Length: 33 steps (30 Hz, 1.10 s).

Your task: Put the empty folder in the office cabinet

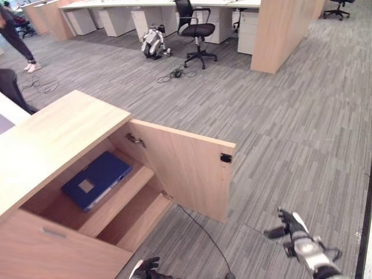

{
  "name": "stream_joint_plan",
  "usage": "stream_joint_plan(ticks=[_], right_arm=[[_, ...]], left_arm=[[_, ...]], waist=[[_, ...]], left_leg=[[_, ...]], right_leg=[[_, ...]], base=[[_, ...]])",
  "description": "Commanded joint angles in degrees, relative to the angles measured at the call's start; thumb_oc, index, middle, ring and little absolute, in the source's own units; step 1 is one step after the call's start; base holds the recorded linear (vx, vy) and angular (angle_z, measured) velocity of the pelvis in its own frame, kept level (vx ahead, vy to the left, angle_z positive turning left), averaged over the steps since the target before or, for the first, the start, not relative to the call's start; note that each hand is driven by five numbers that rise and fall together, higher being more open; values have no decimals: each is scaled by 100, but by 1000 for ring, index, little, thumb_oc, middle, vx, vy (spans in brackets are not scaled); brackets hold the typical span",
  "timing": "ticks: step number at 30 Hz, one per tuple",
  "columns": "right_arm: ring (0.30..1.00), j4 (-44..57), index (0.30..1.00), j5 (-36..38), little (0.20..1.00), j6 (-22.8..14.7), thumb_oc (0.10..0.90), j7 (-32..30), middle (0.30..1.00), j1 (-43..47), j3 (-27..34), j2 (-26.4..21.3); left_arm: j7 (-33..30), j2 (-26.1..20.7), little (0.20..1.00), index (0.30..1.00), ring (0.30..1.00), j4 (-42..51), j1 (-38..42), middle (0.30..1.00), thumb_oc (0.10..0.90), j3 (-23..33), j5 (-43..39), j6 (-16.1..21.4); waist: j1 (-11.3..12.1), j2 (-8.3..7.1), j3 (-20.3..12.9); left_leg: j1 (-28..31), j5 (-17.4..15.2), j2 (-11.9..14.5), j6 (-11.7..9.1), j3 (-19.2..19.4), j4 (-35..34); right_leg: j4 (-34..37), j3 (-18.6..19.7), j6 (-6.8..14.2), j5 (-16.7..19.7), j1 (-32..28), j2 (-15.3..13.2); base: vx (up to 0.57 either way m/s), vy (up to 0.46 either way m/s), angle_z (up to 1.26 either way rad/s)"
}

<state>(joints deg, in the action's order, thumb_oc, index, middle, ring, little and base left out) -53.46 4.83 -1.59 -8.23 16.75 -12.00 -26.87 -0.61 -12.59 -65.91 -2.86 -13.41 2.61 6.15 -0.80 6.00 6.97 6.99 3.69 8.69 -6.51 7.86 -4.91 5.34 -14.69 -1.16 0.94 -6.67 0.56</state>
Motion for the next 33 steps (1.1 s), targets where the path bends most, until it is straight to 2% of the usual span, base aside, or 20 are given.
stream_joint_plan(ticks=[1, 10, 20, 26, 29, 31, 32, 33], right_arm=[[900, 454, 900, 305, 900, -487, 800, -247, 900, 827, 14, -297], [900, 660, 900, 531, 900, -528, 800, -291, 900, 1873, -363, -273], [900, 805, 900, 532, 900, -451, 800, -133, 900, 2296, -905, 345], [900, 1288, 900, 441, 900, -418, 800, -10, 900, 1888, -1090, 519], [900, 1944, 900, 361, 900, -451, 800, 5, 900, 1344, -899, 229], [900, 2423, 900, 247, 900, -469, 800, 85, 900, 961, -798, 68], [900, 2900, 900, 67, 900, -531, 800, 253, 900, 583, -784, -138], [900, 2931, 900, 63, 900, -518, 800, 260, 900, 551, -770, -150]], left_arm=[[-17, -377, 900, 900, 900, -181, -101, 900, 800, -421, 212, -128], [-99, -368, 900, 900, 900, -90, 8, 900, 800, -631, 129, -160], [-222, -282, 900, 900, 900, -170, 65, 900, 800, -722, 130, -249], [-321, -200, 900, 900, 900, -43, 178, 900, 800, -704, 127, -272], [-388, -169, 900, 900, 900, 218, 331, 900, 800, -627, 52, -268], [-412, -153, 900, 900, 900, 366, 331, 900, 800, -543, 26, -273], [-420, -164, 900, 900, 900, 552, 332, 900, 800, -420, 37, -249], [-417, -163, 900, 900, 900, 565, 318, 900, 800, -430, 38, -258]], waist=[[299, -300, -129], [514, -399, -166], [728, -489, -188], [815, -528, -170], [825, -500, -124], [812, -456, -82], [883, -420, 27], [866, -416, 6]], left_leg=[[116, -290, -120, -43, 124, 8], [81, -321, -162, -15, -19, -1], [36, -329, -192, 18, -142, 2], [-61, -289, -207, -30, -327, 17], [-291, -212, -234, -127, -663, 31], [-396, -174, -225, -147, -800, 46], [-543, -64, -211, -219, -903, 52], [-564, -59, -213, -220, -930, 54]], right_leg=[[-118, 193, 958, -395, -102, -654], [-125, 85, 966, -396, -145, -688], [-131, -8, 961, -375, -172, -737], [-123, -142, 950, -378, -198, -798], [-88, -321, 947, -347, -161, -886], [-72, -411, 957, -335, -130, -921], [-43, -558, 960, -338, -94, -960], [-43, -585, 960, -340, -90, -960]], base=[[24, 31, -2], [3, 30, 6], [-3, 14, 7], [-20, 0, 5], [-74, -32, 43], [-89, -34, 70], [-101, -28, 43], [-115, -47, 44]])
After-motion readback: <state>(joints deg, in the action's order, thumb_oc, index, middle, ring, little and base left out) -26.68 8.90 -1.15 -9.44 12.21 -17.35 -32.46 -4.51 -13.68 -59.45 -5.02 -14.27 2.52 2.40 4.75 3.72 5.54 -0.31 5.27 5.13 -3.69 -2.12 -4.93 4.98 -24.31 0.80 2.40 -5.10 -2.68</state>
